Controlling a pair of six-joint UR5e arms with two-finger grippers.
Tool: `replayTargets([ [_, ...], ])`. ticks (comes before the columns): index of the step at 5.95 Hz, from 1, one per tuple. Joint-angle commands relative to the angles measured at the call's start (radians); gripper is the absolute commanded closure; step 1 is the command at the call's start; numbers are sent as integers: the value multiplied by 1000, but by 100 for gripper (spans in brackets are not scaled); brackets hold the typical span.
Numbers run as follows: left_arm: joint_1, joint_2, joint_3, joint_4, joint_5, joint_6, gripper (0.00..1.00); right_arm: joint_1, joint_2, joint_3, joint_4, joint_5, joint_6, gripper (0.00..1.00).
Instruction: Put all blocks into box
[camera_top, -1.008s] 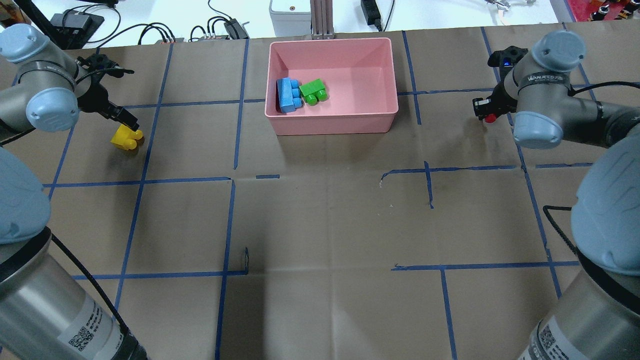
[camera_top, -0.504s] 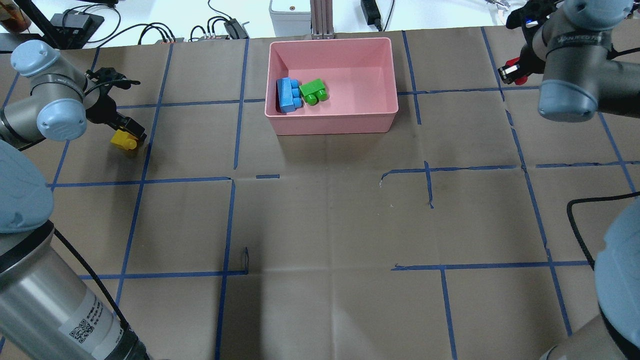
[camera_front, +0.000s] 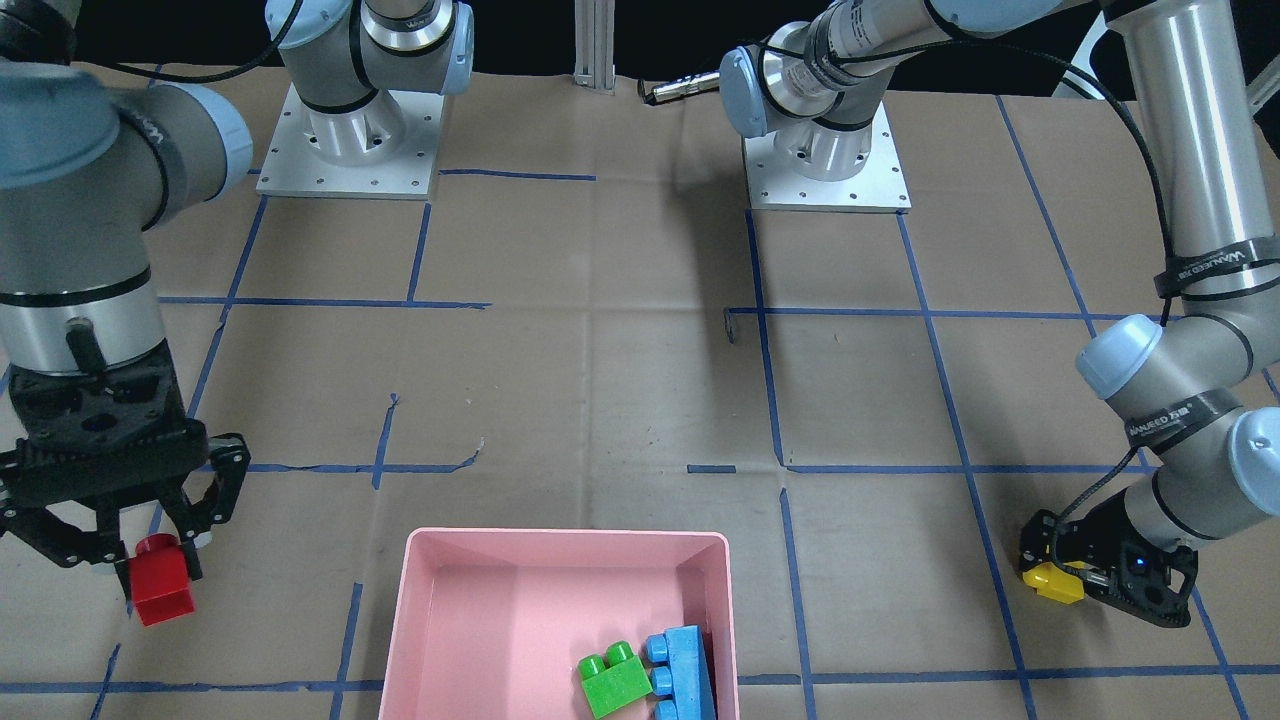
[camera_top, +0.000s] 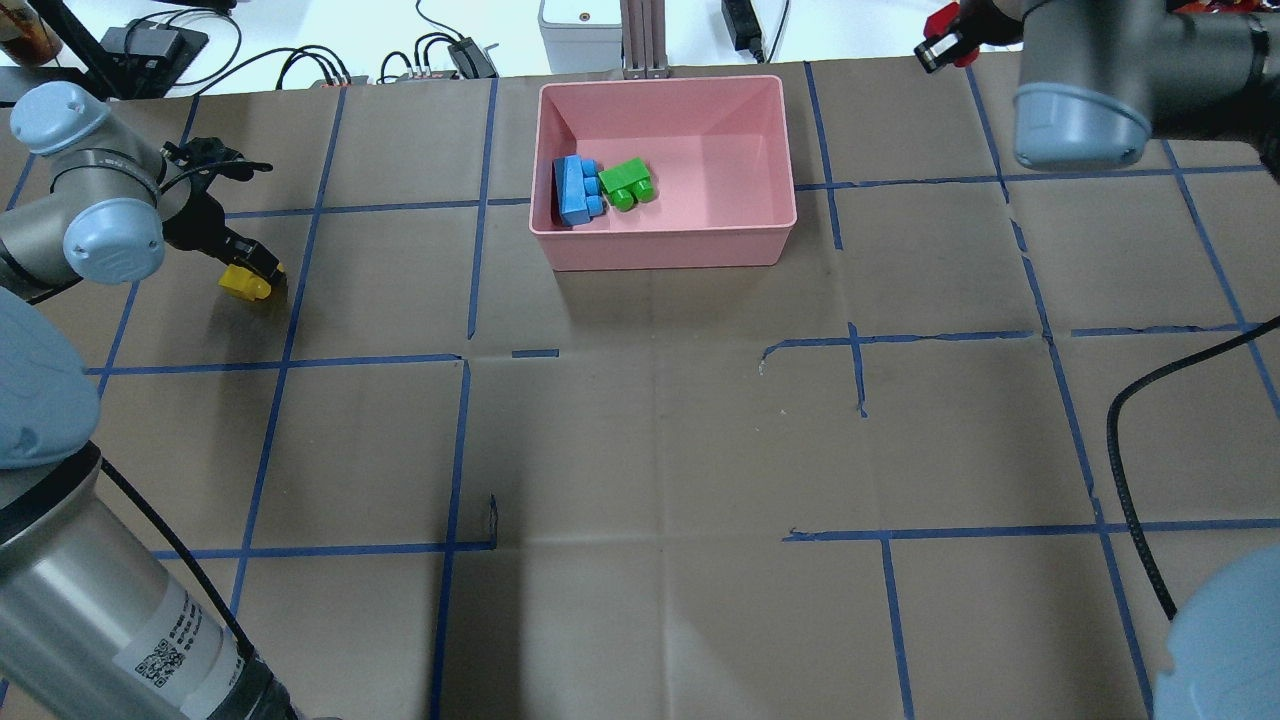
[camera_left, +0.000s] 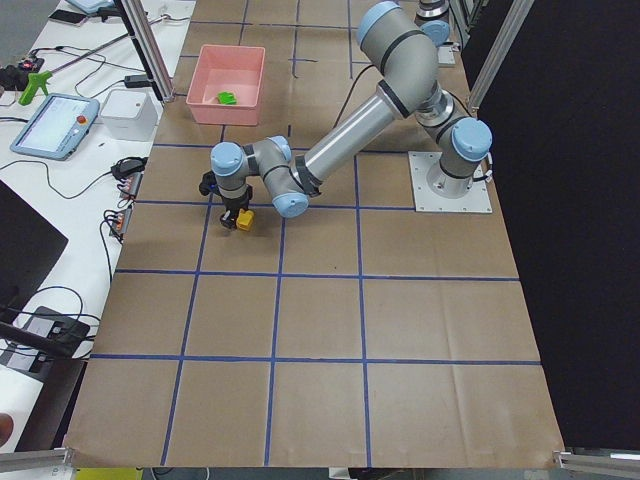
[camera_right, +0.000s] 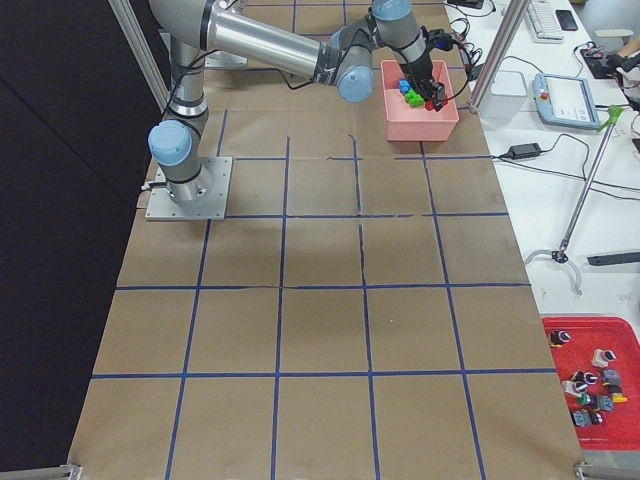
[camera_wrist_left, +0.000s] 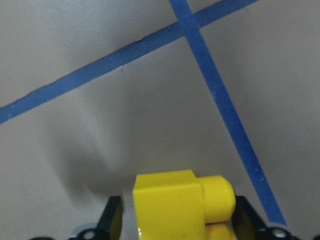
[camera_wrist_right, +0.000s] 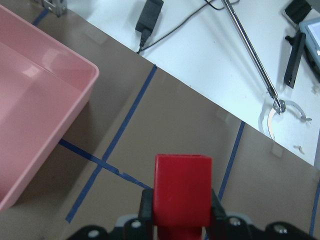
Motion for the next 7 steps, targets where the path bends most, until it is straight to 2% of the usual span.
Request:
replayTargets([
  [1,-1,12,24,-12,7,-14,62,43,14,-25,17,4,8,92],
  [2,-3,68,67,-99,7,-51,67,131,87,-48,6,13,37,92],
  [3,-4,144,114,-246,13,-104,71,219,197,-148,1,13,71,92],
  [4,-6,175,174,-343,14,-129,75,274,288,-228,1,12,76,92],
  [6,-32,153,367,-528,4,-268,76,293,304,-238,-43,19,114,1],
  [7,-99,127,429,-555,-2,-431,76,293,303,-238,-43,19,117,0],
])
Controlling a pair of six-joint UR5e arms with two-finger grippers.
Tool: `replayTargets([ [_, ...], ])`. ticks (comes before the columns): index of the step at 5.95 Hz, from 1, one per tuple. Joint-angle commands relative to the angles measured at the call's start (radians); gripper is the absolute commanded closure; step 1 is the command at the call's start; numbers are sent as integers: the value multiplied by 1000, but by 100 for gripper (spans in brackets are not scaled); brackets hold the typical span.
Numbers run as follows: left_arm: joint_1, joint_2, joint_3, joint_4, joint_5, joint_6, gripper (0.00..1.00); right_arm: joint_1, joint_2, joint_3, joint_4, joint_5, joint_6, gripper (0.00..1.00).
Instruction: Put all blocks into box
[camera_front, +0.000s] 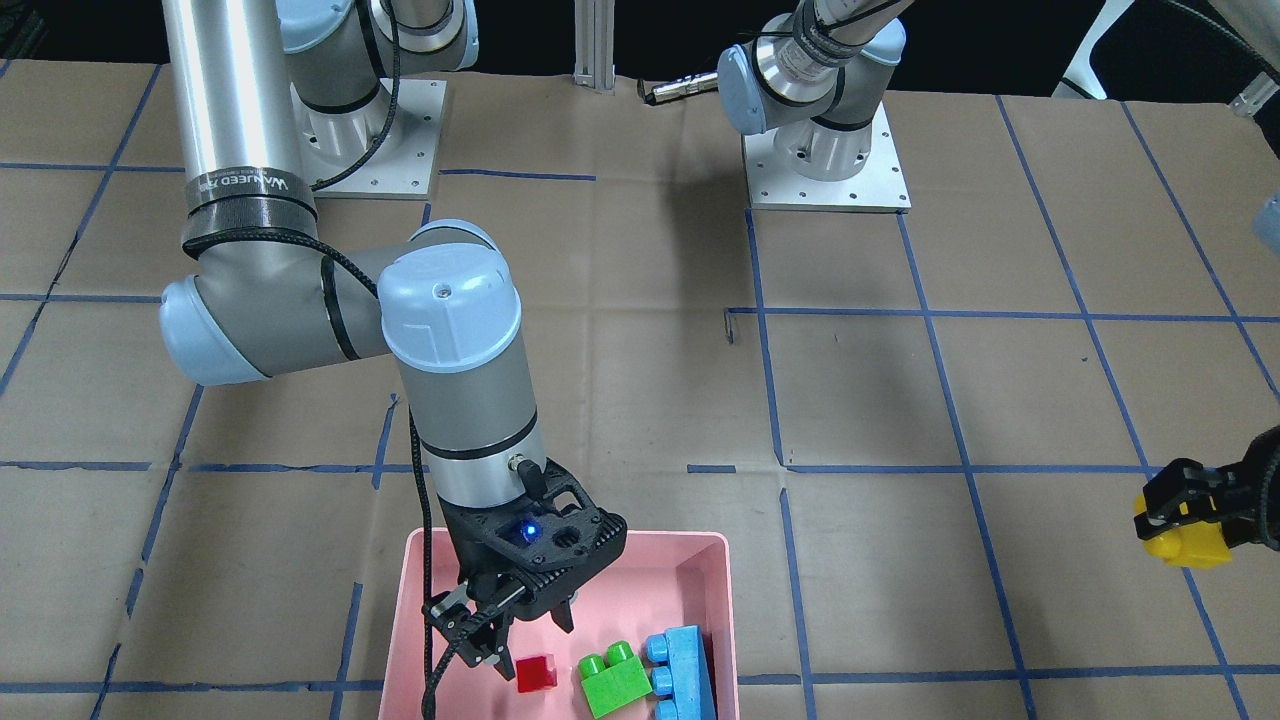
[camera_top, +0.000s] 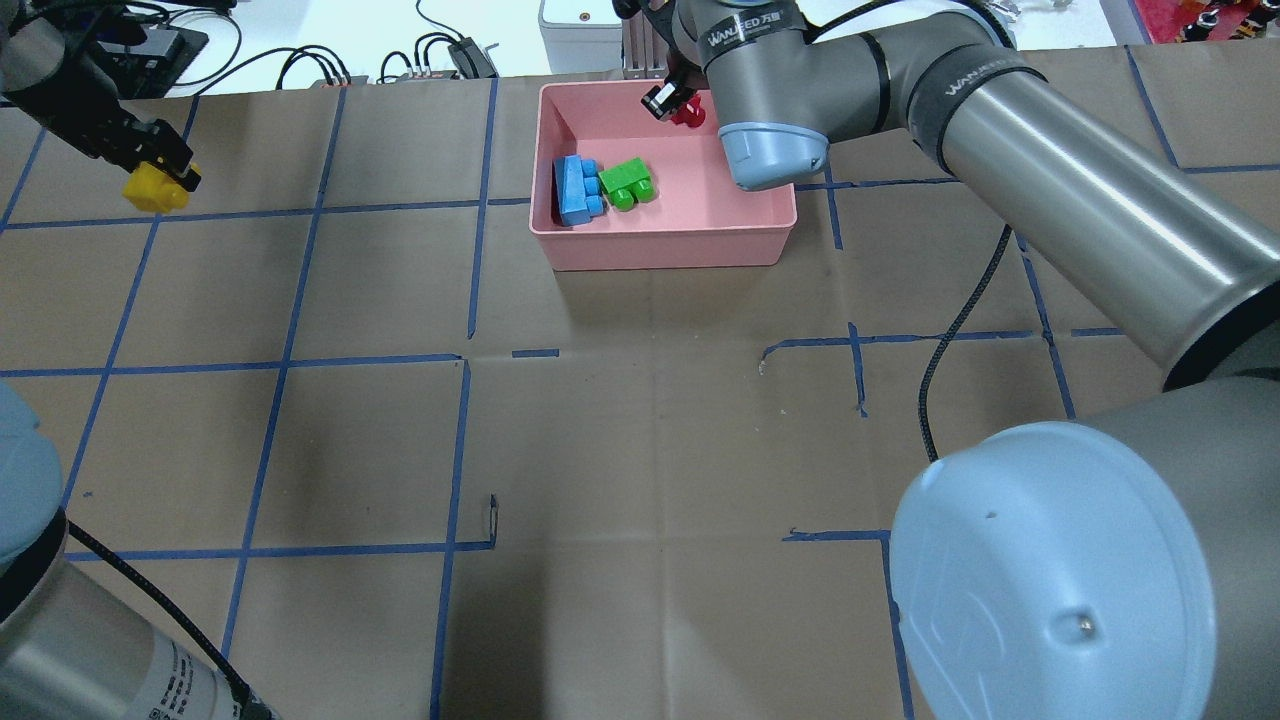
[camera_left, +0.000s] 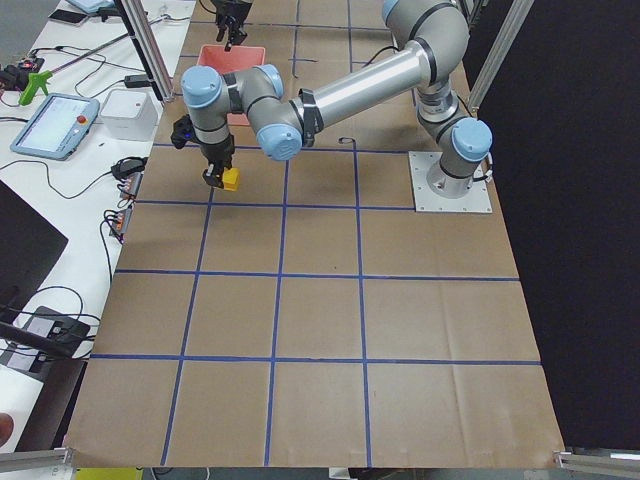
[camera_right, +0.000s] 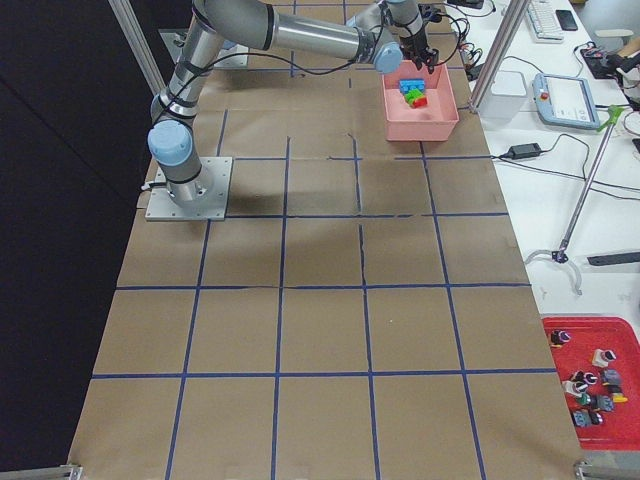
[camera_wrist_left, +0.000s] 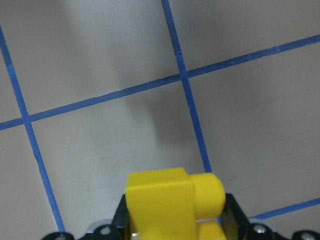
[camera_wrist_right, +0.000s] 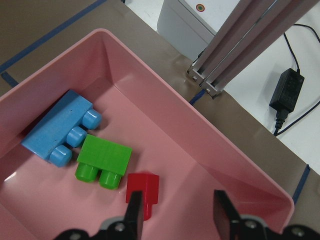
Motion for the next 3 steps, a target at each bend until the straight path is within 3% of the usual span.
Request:
replayTargets([
  [1,-131,-61,106,-40,-14,-318,76,-2,-16,2,0,-2,3,0],
  [2,-203,-105,159,-35,-64,-490,76,-25,-70,14,17,-6,6,0],
  [3,-272,-154,234,-43,-78,-631,76,-86,-195,60,251,-8,6,0],
])
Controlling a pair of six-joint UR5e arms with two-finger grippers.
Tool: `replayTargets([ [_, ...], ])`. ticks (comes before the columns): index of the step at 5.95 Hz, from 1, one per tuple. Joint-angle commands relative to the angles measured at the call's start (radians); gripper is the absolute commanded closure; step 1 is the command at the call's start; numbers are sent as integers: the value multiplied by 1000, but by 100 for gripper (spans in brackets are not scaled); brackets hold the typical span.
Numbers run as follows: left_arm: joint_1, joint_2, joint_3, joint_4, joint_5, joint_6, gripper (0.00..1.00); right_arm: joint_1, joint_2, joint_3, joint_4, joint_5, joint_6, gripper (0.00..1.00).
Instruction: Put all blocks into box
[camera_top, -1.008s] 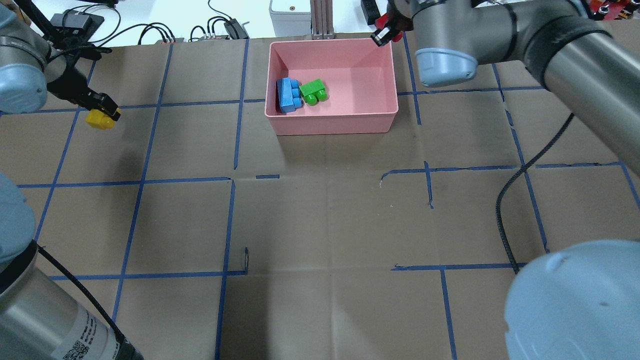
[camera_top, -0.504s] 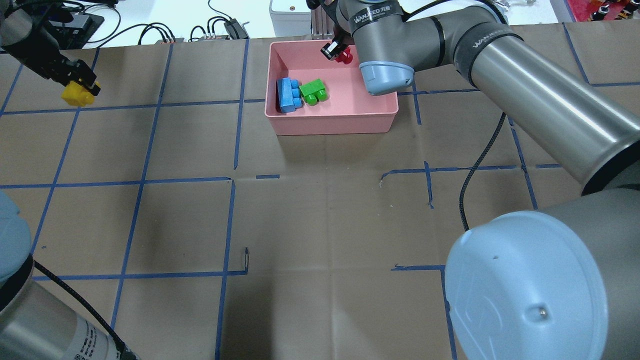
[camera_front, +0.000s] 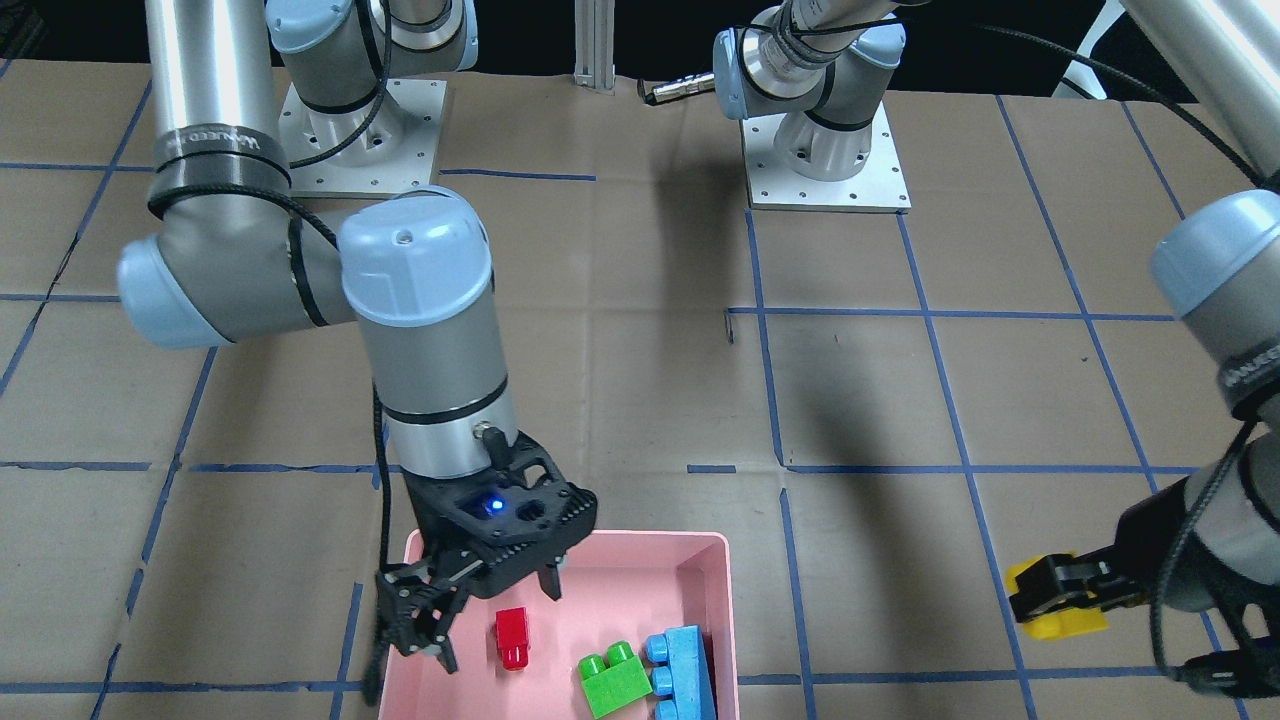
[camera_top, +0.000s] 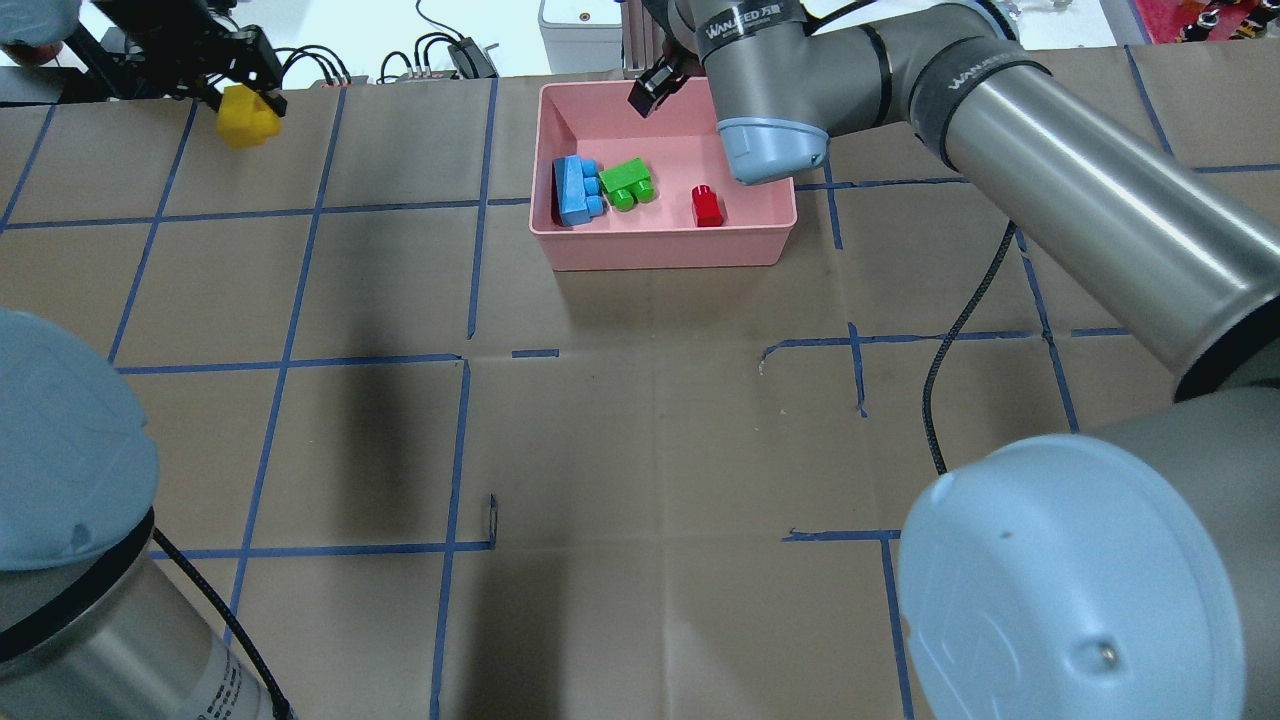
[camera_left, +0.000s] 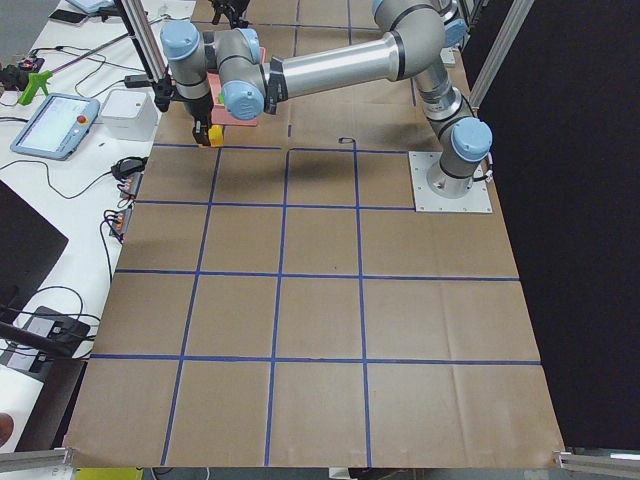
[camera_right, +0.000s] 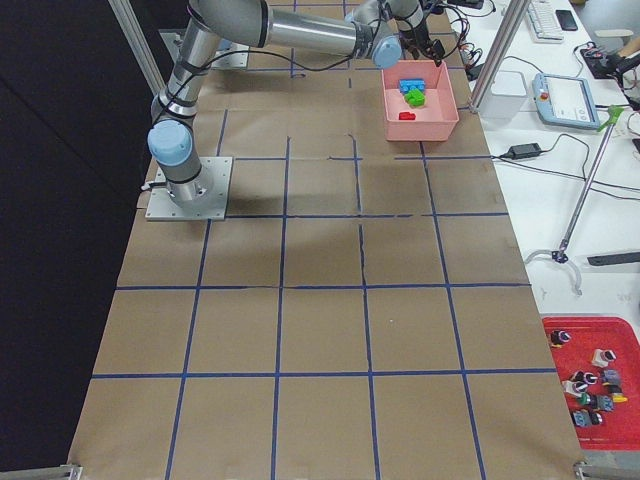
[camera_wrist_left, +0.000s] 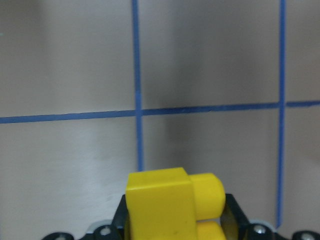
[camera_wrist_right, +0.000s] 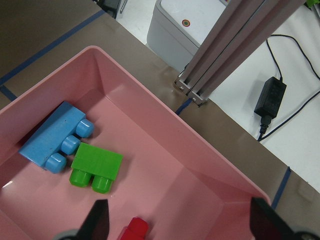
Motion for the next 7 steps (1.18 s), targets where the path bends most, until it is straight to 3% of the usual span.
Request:
replayTargets([
  [1,-153,-85,126,0,-21,-286,76,-113,-255,92,368,1,-4,0],
  [3,-309,-174,203,37,-18,-504,76,-131,-552,229,707,-11,51,0],
  [4,-363,-230,198,108,-6,-552,76,-135,-695,377,758,-11,337,0],
  [5,-396,-313,195,188,26,-568,76,-132,-812,556,737,1,405,0],
  [6,-413,-356,191,219,72,-566,74,-140,-884,658,732,4,421,0],
  [7,-411,-353,191,221,74,-551,40,-161,-887,656,734,1,421,0],
])
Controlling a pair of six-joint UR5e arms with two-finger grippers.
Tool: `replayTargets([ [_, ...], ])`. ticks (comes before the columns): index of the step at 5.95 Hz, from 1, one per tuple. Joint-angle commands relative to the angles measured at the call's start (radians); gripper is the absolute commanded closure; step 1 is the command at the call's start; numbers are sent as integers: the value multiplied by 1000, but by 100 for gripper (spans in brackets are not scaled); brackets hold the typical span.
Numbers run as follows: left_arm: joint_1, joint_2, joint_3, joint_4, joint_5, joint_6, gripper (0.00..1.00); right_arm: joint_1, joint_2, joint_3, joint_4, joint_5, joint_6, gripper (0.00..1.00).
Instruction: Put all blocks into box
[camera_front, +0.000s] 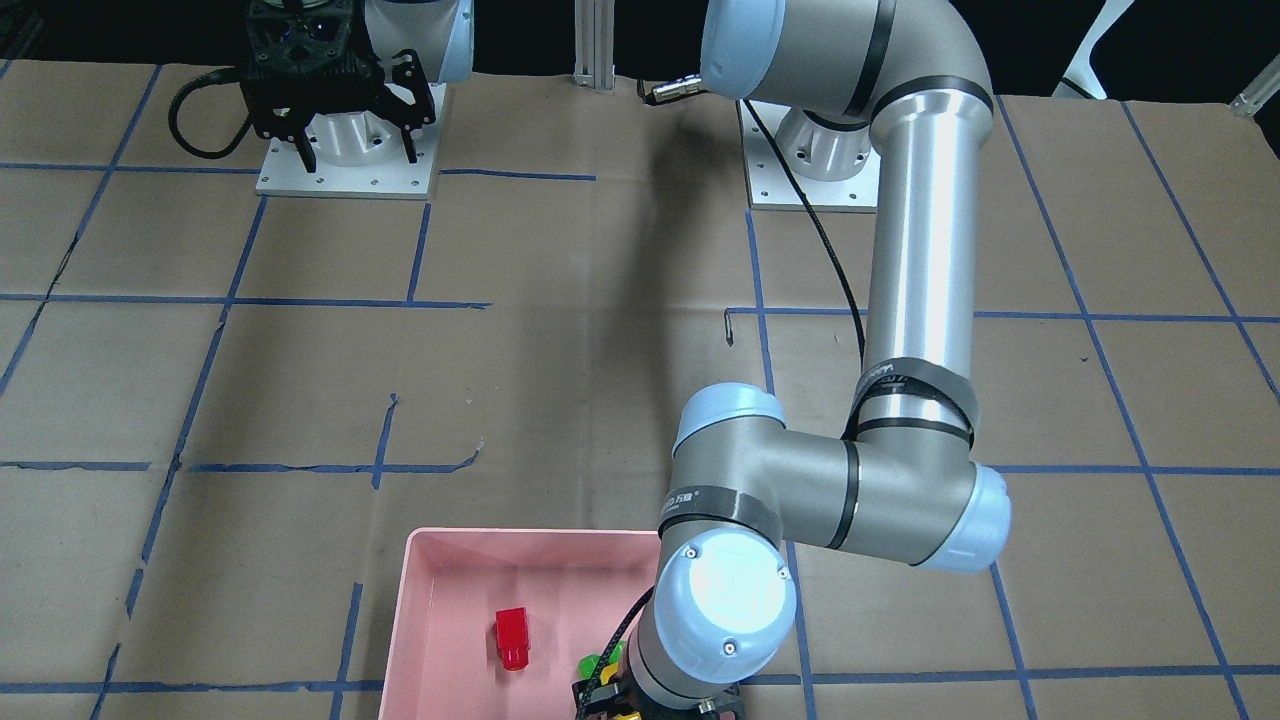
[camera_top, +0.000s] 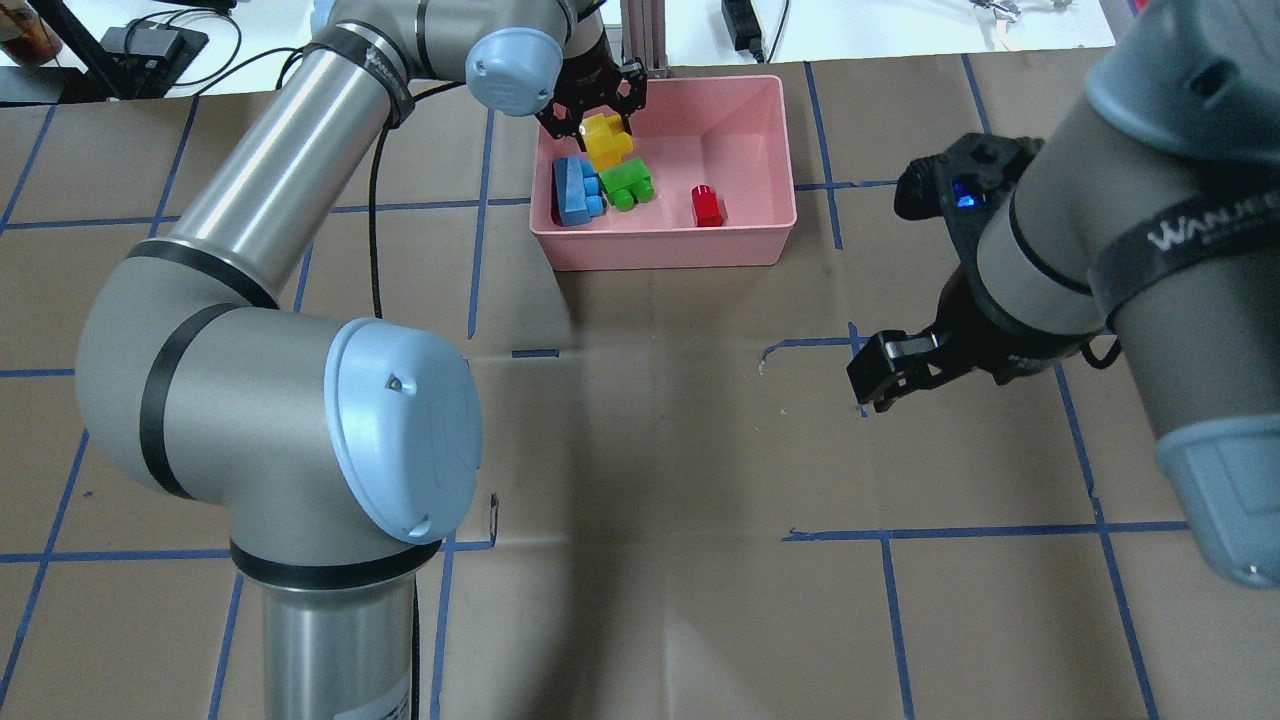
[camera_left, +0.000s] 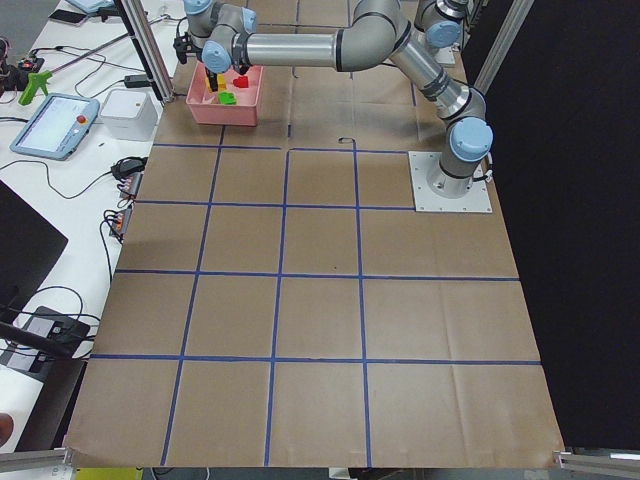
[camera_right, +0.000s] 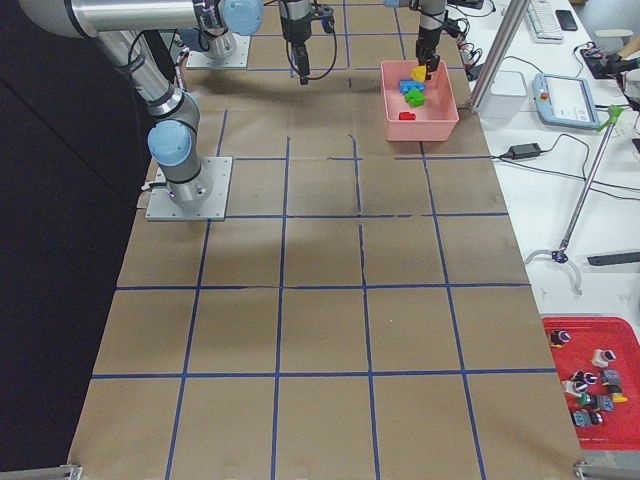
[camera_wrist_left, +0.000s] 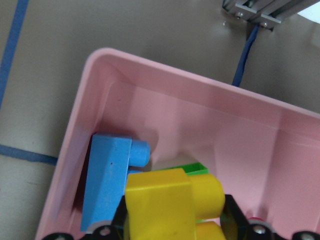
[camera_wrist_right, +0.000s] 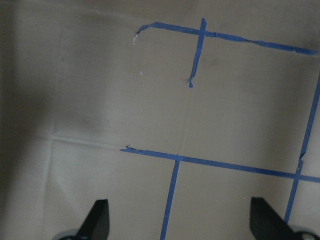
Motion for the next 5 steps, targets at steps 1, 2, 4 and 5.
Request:
replayTargets([
  [1,-4,0,-1,15,14,10,9,-54,-29,33,4,6,15,0],
  [2,2,46,3,7,15,12,2,-82,-27,19,5,3,13,0],
  [4,67,208,-32,-139,16,149,2,-84,-9,-27,13,3,13,0],
  [5,119,318,-120,-221,16,248,2,-84,-1,-33,14,3,13,0],
])
